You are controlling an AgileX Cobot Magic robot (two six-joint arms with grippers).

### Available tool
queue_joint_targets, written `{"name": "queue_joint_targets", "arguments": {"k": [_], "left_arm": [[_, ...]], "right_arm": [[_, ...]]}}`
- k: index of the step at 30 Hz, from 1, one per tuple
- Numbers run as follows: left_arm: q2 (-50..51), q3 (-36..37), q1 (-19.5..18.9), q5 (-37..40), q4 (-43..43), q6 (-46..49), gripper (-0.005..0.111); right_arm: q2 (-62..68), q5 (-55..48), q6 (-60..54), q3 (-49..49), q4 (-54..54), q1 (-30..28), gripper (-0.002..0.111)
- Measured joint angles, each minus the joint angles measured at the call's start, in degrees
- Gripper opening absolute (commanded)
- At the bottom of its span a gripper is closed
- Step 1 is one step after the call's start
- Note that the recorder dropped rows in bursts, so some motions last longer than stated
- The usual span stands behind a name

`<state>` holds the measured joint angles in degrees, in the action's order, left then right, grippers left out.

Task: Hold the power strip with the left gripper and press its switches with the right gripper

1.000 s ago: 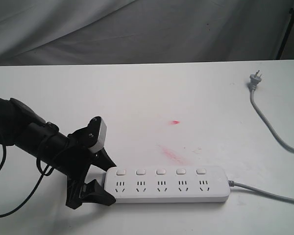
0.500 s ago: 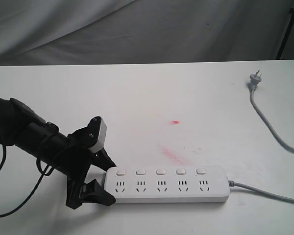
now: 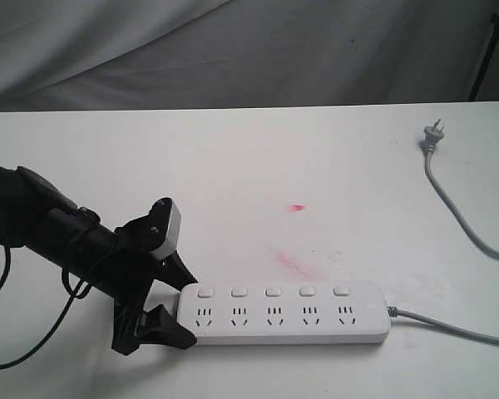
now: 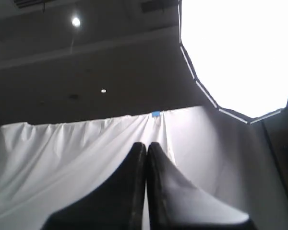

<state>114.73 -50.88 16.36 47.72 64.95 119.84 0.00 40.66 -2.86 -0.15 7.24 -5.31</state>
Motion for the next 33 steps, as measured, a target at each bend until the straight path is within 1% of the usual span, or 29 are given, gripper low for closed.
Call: {"name": "queue_joint_targets", "arguments": {"k": [5,18,22,25,27,30,33], "left_arm": [[0.0,0.0,0.0,0.0,0.0,0.0,0.056],[0.0,0.0,0.0,0.0,0.0,0.0,0.056],[0.0,0.0,0.0,0.0,0.0,0.0,0.056],[0.0,0.0,0.0,0.0,0.0,0.0,0.056],[0.0,0.0,0.0,0.0,0.0,0.0,0.056],[0.0,0.0,0.0,0.0,0.0,0.0,0.056],[0.0,0.0,0.0,0.0,0.0,0.0,0.056]], "right_arm": [[0.0,2.6,0.0,0.0,1.5,0.0,0.000],[0.0,3.3,0.1,0.0,2.8,0.0,0.000],[0.0,2.5,6.5,0.0,2.9,0.0,0.000],[0.0,-4.0,10.6,-0.4,3.2,0.0,0.000],[0.0,-11.4,11.8,-2.2,3.2,0.0,0.000],[0.0,-20.8,11.8,-6.5,3.3,0.0,0.000],[0.0,-27.8,10.7,-11.1,3.3,0.0,0.000]]}}
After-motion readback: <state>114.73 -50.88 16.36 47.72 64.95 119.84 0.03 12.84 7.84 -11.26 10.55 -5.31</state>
